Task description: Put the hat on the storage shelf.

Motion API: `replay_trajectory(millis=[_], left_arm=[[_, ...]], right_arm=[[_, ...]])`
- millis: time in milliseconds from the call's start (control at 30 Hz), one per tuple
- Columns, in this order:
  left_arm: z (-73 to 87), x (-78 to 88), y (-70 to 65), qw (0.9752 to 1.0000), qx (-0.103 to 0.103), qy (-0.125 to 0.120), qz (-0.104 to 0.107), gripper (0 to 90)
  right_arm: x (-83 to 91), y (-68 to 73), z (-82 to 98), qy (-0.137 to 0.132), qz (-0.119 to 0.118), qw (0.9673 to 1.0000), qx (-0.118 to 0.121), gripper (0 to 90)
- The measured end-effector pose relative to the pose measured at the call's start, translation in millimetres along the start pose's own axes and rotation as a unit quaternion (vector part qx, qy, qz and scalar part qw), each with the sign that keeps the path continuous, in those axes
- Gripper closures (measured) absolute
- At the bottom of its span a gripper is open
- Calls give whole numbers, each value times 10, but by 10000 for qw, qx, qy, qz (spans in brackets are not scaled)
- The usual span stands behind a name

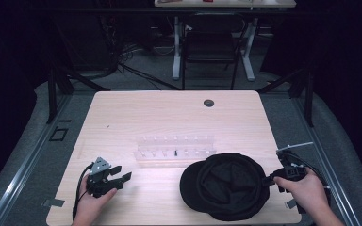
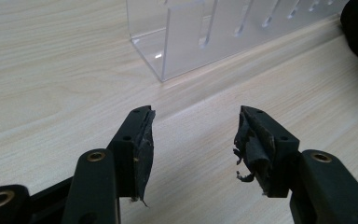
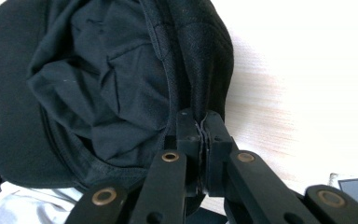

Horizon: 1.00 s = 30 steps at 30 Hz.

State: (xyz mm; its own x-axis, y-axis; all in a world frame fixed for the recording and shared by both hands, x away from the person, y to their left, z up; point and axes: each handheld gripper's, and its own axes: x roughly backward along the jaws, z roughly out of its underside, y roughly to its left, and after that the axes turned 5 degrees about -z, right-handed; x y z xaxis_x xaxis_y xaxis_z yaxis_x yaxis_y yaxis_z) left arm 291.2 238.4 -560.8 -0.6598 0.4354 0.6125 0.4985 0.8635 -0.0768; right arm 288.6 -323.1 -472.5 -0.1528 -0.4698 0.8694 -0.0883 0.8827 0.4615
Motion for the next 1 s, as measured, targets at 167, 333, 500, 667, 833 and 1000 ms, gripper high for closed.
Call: replay_trajectory(millis=[167,333,500,667,833,1000], left_arm=[[0,0,-1,10000,1,-1,0,459],[1,-1,2,10000,4,-1,1,459],[0,-3,0,10000,-4,7,6,459],[1,-2,2,10000,6,5,5,459],[1,-2,2,10000,4,2,8,459],[2,-4,2,10000,11,4,8,459]], right_arm=[[64,60,-16,-39,-103,9999,27,879],[166,194,-30,-16,-102,9998,166,879],[219,292,-38,-51,-164,9996,237,880],[317,415,-58,-89,-384,9988,300,880],[365,530,-70,-103,-440,9983,355,880],[393,588,-77,-122,-537,9977,391,879]])
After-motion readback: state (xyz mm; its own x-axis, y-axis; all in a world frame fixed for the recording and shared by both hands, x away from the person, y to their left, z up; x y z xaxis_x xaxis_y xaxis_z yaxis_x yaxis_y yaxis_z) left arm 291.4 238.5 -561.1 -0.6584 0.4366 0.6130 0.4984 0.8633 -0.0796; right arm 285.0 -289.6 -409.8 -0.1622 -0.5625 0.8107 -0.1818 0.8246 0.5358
